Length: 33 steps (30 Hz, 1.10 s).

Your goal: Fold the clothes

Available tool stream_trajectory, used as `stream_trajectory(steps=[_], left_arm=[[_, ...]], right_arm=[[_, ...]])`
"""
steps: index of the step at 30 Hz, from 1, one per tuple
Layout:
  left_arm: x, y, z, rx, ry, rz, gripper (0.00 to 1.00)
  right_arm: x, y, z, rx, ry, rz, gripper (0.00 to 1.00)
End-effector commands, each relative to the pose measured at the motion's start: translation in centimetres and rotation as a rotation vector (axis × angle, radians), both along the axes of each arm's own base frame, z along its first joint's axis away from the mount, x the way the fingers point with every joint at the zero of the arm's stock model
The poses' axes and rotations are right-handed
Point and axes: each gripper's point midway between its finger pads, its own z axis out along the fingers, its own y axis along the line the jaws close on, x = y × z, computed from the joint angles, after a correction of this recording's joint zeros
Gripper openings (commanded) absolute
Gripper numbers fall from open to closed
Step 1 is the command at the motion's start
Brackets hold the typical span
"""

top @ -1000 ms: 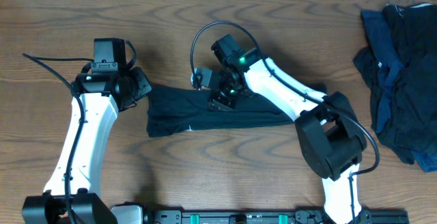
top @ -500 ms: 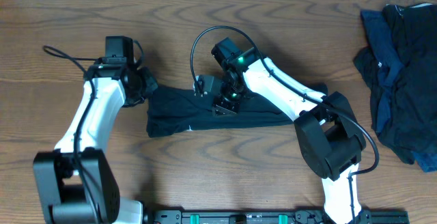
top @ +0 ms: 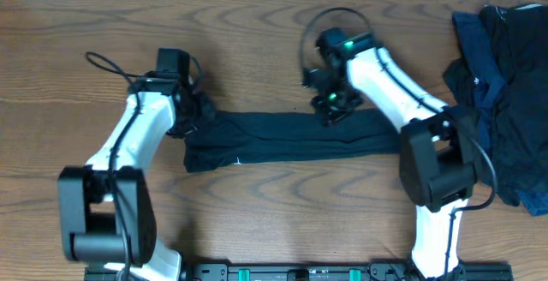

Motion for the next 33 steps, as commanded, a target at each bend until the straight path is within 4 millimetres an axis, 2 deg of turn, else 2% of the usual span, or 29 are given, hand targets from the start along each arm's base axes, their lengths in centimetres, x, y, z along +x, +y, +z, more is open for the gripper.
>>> stream_trajectory(steps=[1,6,10,16,24,29,31,33], left_arm=[[-0.9,-0.3,-2.7,0.019,0.077,-0.027,0.07],[-1.5,-0.2,-4.4,0.028,0.129,-0.028,0.07],[-1.3,0.1,-5.0,0.046,0.131,-0.026,0.07],[0.2,0.7,-5.2,0.083,0.075,-0.019,0.07],[3.3,1.1,-4.8,0.111,-0.054,-0.006,0.07],[4.7,0.9,-4.6,0.108,-0.111,-0.014,0.07],[5.1,0.9,-4.1,0.104,-0.125,-0.014,0.06],[5.6,0.5,-2.9,0.084,-0.147,-0.017,0.06]], right_arm=[[-0.2,-1.4,-0.9,-0.034,0.039,-0.116,0.12],[-1.3,-2.3,-2.8,-0.050,0.072,-0.147,0.09],[-2.0,-2.7,-4.7,-0.064,0.070,-0.164,0.05],[-0.3,-4.5,-6.5,-0.138,-0.034,-0.187,0.02],[3.0,-5.0,-6.8,-0.094,-0.148,-0.229,0.03],[3.7,-4.8,-6.7,-0.081,-0.174,-0.234,0.04],[4.1,-4.5,-6.3,-0.068,-0.190,-0.222,0.04],[4.9,-4.3,-5.3,-0.057,-0.213,-0.223,0.08]])
